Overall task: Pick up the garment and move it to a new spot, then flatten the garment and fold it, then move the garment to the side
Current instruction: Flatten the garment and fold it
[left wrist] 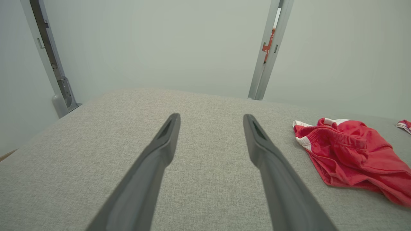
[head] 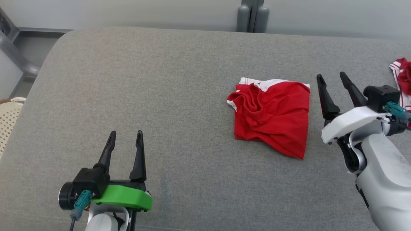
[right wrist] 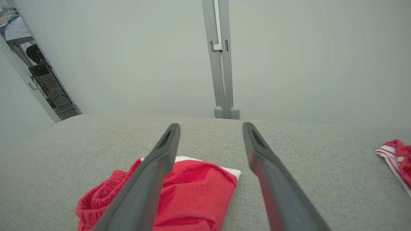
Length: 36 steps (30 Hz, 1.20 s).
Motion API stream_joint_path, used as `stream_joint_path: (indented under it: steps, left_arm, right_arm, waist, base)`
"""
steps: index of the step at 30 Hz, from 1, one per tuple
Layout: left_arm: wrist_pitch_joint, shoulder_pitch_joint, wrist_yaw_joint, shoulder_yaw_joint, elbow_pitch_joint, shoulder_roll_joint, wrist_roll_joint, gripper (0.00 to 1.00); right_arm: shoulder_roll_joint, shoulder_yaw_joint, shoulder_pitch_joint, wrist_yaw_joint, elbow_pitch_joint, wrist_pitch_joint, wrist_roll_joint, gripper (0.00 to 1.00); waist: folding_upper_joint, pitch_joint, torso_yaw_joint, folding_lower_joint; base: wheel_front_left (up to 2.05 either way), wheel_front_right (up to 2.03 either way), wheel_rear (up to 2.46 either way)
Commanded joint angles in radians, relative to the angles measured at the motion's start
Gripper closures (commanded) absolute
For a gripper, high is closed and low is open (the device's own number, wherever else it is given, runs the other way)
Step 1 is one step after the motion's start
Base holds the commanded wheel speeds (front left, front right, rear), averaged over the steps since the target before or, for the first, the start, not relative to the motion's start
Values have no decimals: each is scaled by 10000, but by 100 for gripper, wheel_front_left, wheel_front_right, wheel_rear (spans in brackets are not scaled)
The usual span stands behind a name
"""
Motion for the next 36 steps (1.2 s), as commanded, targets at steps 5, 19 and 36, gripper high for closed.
stream_joint_path:
  steps: [5,19,36]
  left_arm:
    - [-26,266,-89,399,-55,15,228,0]
    - [-26,844,-408,1523,-131,21,745,0]
    - [-25,1264,-657,1861,-4,34,1091,0]
  right_arm:
    - [-163,-399,1162,-12,-1236,-66,-241,0]
    - [146,-1100,3950,-12,-3805,-72,-535,0]
    - [884,-1636,5712,-12,-5086,-71,-989,0]
  waist:
    - [0,-324,-428,0]
    - [0,-944,-1335,0]
    - [0,-1392,-1758,0]
  base:
    - [0,0,0]
    - [0,0,0]
    - [0,0,0]
